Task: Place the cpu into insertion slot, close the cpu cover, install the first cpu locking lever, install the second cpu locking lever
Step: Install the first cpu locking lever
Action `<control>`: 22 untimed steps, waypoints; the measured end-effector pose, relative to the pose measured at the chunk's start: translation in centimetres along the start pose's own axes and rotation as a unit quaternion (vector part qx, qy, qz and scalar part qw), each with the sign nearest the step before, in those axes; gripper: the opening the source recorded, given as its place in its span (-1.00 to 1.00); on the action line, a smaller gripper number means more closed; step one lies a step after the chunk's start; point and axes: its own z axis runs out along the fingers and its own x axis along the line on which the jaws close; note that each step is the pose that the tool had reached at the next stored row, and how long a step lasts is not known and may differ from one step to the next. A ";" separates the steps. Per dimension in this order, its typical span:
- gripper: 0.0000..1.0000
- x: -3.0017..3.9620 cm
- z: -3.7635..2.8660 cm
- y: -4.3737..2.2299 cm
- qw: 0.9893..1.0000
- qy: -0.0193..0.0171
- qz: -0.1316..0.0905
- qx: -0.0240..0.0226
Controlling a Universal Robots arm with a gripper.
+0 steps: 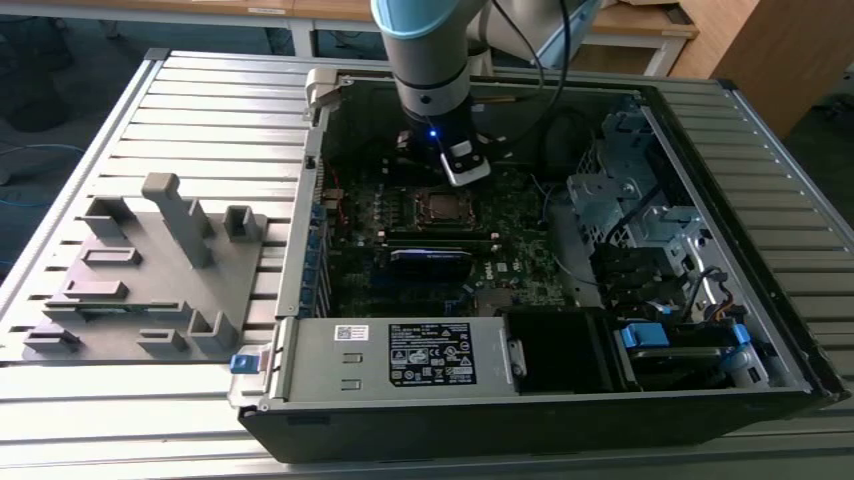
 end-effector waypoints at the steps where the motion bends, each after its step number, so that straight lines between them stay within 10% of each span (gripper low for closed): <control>1: -0.80 0.07 0.02 -0.02 1.000 -0.004 -0.001 -0.001; 5: -0.80 0.22 0.08 -0.07 1.000 -0.016 -0.004 -0.004; 12: -0.80 0.30 0.07 -0.09 1.000 -0.020 -0.005 -0.005; 22: -0.80 1.26 0.20 -0.35 0.999 -0.042 -0.010 -0.010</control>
